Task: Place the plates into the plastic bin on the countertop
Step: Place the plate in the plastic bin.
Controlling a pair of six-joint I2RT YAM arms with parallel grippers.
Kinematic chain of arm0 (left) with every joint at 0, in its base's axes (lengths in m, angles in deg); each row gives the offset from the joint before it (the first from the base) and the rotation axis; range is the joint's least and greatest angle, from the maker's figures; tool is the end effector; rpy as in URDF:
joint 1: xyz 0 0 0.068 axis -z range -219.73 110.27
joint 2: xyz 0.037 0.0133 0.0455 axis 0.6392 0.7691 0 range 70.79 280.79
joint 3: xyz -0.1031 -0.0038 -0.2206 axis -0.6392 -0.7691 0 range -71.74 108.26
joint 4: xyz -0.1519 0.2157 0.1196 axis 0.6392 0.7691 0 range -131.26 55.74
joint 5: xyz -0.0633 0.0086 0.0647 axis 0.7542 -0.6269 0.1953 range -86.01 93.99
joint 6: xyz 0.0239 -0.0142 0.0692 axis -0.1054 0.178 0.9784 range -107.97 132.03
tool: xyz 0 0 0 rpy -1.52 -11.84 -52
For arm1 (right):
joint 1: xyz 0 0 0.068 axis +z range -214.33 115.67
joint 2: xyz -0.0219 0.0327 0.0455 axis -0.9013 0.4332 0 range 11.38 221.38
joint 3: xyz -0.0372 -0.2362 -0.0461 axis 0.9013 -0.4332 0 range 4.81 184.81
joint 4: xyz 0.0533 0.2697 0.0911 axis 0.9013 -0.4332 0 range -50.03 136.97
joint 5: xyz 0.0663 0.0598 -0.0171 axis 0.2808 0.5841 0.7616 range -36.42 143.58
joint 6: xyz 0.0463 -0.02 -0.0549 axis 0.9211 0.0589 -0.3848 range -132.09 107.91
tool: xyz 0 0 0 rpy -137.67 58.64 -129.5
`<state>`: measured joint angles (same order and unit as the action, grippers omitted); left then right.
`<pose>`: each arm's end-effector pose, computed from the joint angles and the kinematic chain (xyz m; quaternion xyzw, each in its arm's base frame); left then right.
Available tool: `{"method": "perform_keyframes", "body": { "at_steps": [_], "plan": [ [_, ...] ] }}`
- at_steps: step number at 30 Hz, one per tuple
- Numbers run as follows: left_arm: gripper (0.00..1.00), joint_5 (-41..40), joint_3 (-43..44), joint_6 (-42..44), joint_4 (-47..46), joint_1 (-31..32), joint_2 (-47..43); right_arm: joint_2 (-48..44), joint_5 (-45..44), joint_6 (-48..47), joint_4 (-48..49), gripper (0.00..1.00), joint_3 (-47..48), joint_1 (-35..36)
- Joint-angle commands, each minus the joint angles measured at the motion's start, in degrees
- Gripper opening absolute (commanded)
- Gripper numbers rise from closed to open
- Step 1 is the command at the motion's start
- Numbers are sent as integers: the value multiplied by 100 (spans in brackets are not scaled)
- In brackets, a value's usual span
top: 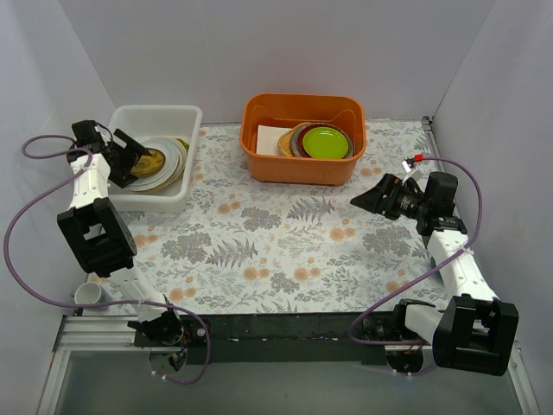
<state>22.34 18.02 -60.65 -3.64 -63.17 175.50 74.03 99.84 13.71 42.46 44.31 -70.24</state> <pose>0.4129 0.1575 0.2205 -0.6613 0.6630 -0.2693 0.2250 0.2960 0.0148 0.2137 0.0194 0.8125 0.4132 0.4108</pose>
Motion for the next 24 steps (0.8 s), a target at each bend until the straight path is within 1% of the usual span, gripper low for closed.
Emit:
{"method": "perform_keyframes", "body": {
  "at_steps": [1, 6, 9, 17, 24],
  "plan": [
    [87, -761, 252, 536, 824, 278, -3, -148, 155, 57, 214, 98, 83, 2],
    [87, -815, 288, 650, 1080, 314, -20, -192, 173, 48, 170, 97, 119, 2],
    [88, -736, 165, 729, 1141, 323, -91, -210, 199, 65, 153, 97, 136, 2],
    [88, -420, 252, 914, 1651, 331, -135, -262, 252, 109, 153, 97, 171, 2],
    [88, -903, 850, 1054, 2152, 419, -170, -315, 304, 197, 187, 97, 198, 2]
  ]
}}
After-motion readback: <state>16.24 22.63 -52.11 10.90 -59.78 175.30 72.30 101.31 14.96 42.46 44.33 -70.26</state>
